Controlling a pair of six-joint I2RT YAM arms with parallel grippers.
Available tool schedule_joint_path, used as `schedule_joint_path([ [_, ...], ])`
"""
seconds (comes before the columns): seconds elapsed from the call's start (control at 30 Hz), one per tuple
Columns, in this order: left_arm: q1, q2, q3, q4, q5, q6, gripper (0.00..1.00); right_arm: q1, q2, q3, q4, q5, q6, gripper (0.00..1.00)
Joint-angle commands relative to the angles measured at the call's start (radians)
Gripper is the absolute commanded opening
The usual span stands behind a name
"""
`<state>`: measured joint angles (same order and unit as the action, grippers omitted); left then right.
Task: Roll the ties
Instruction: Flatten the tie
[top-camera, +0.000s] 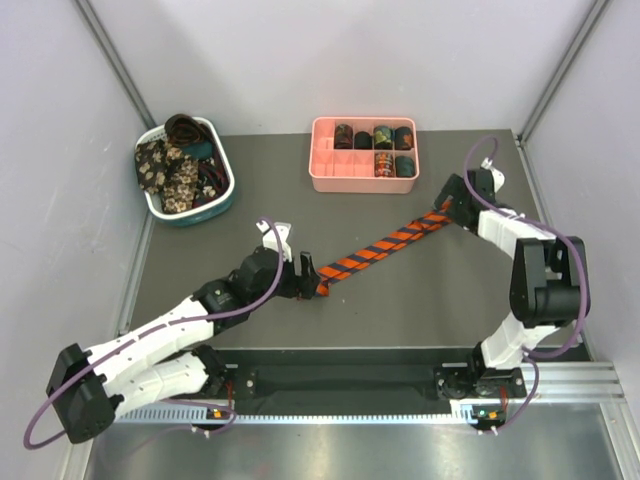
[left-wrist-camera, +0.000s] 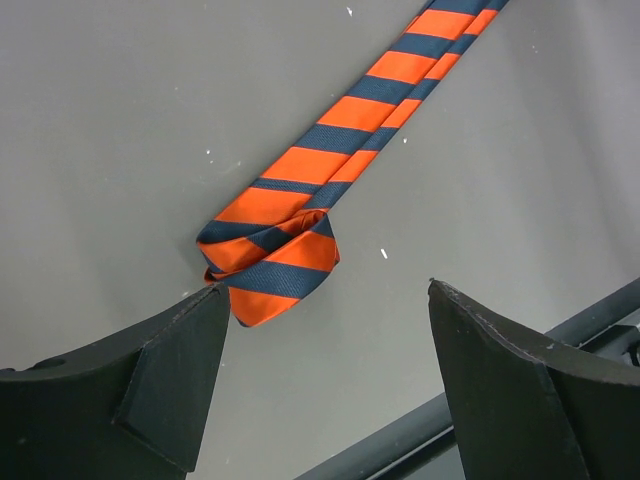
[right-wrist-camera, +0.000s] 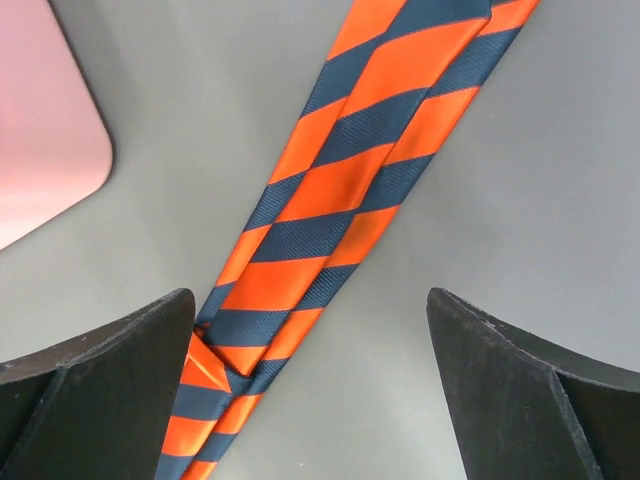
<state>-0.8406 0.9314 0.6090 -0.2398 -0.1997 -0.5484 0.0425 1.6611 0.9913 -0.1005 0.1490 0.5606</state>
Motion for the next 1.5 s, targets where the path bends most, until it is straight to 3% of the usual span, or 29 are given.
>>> schedule_joint_path([
  [0.0, -0.002, 0.014, 0.044, 0.025, 0.014, -0.025, 0.85, -0.007, 0.026, 0.039, -0.002, -0.010, 0.053, 0.98],
  [0.1, -0.003, 0.007, 0.031, 0.040, 0.006, -0.028, 0.85, -0.007, 0.063, 0.046, -0.015, 0.001, 0.087, 0.97],
  [0.37, -0.002, -0.020, 0.029, 0.004, -0.024, -0.012, 0.85, -0.016, 0.126, -0.025, 0.142, -0.126, 0.160, 0.89],
  [0.57, -0.003, -0.046, 0.024, -0.010, -0.043, 0.002, 0.85, -0.018, 0.170, -0.042, 0.189, -0.180, 0.196, 0.75],
  [0.7, -0.003, -0.042, 0.026, -0.012, -0.043, 0.008, 0.85, -0.020, 0.195, -0.037, 0.196, -0.166, 0.199, 0.56],
  [0.87, -0.003, -0.036, 0.034, -0.010, -0.040, 0.019, 0.85, -0.032, 0.201, -0.022, 0.202, -0.155, 0.196, 0.44],
  [1.0, -0.002, -0.028, 0.049, -0.018, -0.038, 0.027, 0.85, -0.035, 0.229, 0.023, 0.186, -0.164, 0.188, 0.25],
  [1.23, -0.003, 0.003, 0.081, -0.026, -0.047, 0.045, 0.85, -0.082, 0.289, 0.087, 0.206, -0.221, 0.197, 0.02],
  [1.47, -0.003, 0.070, 0.095, 0.007, -0.044, 0.061, 0.85, -0.138, 0.342, 0.173, 0.206, -0.235, 0.208, 0.00],
])
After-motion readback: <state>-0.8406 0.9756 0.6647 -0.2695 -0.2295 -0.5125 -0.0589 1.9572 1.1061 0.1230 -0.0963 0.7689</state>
